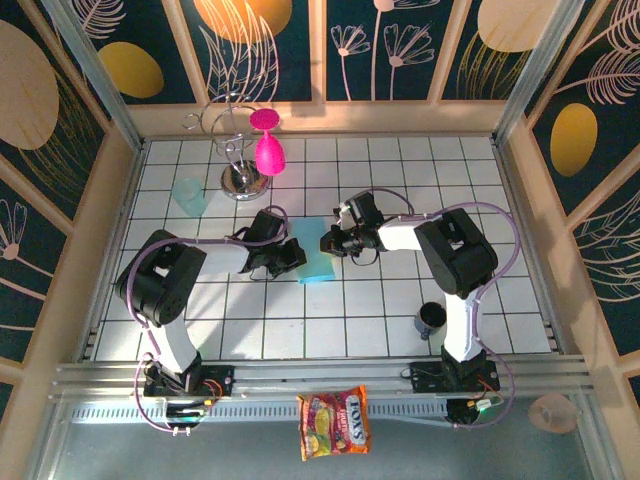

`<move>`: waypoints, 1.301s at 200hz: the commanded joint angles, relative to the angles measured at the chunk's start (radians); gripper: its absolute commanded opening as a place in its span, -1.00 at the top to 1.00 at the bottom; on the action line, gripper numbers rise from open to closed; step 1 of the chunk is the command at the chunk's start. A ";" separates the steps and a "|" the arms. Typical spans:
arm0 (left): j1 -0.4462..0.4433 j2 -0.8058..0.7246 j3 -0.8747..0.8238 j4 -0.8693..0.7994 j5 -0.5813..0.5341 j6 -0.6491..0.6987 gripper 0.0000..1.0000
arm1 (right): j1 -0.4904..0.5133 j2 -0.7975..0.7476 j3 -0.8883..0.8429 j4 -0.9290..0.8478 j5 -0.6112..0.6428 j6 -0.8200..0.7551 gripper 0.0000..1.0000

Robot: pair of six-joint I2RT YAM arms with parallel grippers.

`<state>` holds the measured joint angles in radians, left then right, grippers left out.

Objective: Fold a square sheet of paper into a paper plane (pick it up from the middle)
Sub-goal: First fold the square sheet of paper in half at the center of the table.

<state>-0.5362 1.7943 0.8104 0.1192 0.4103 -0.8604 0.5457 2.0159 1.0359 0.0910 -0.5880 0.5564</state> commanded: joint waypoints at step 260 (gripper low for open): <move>-0.045 -0.121 -0.194 -0.175 -0.075 0.076 0.82 | -0.030 0.178 -0.120 -0.255 0.373 -0.026 1.00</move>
<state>-0.5800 1.7126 0.7162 0.1165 0.3985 -0.8021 0.5457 2.0121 1.0245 0.1085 -0.5819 0.5632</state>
